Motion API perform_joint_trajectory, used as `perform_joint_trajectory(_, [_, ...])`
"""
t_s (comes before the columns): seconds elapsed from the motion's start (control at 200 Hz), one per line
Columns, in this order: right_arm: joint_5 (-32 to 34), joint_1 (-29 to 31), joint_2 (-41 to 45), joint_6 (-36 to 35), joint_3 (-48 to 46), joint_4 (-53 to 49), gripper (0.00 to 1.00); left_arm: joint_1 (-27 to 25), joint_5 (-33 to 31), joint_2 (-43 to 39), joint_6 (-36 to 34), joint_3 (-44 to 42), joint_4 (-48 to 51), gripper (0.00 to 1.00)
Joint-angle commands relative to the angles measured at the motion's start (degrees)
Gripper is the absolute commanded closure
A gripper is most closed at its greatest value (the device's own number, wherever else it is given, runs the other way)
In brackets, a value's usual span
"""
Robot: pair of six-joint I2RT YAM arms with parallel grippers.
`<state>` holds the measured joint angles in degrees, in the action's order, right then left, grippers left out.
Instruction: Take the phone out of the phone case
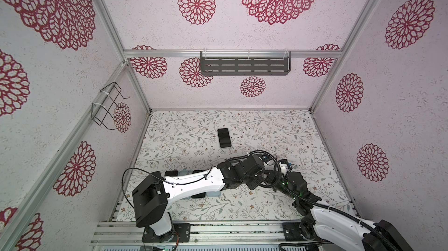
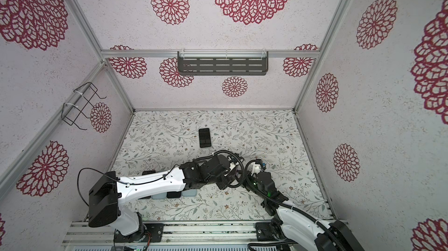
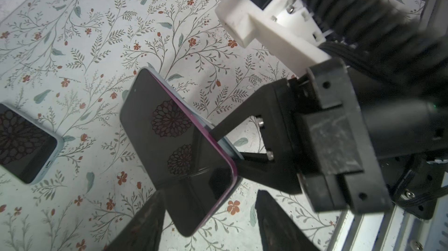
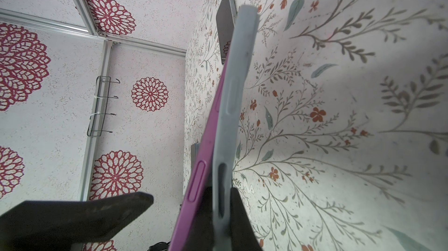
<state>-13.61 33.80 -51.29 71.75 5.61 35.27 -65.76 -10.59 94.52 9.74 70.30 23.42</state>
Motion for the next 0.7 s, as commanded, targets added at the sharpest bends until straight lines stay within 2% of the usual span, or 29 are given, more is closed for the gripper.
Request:
perform_joint_trajectory(0.0, [-0.3,0.1,1.7,0.9,0.4,6.2,1.0,-0.7,-1.8,1.9,-1.9,1.3,-0.3,0.38])
perform_joint_trajectory(0.165, [-0.5,0.2,1.5,1.2,0.2,6.9,1.0,-1.1,-2.9,3.4,-2.0,1.3,-1.3,0.44])
perform_joint_trajectory(0.37, [-0.9,0.1,1.5,1.7,0.0,8.0,1.0,-2.0,-9.0,4.3,-2.6,1.1,-3.0,0.59])
perform_joint_trajectory(0.515, [-0.9,0.1,1.7,1.9,-0.2,8.2,1.0,-2.3,-8.1,4.8,-3.2,1.0,-4.3,0.76])
perform_joint_trajectory(0.696, [-1.0,0.1,2.4,2.0,-0.3,8.0,1.0,-3.5,-7.5,5.4,-3.6,1.2,-5.0,0.87])
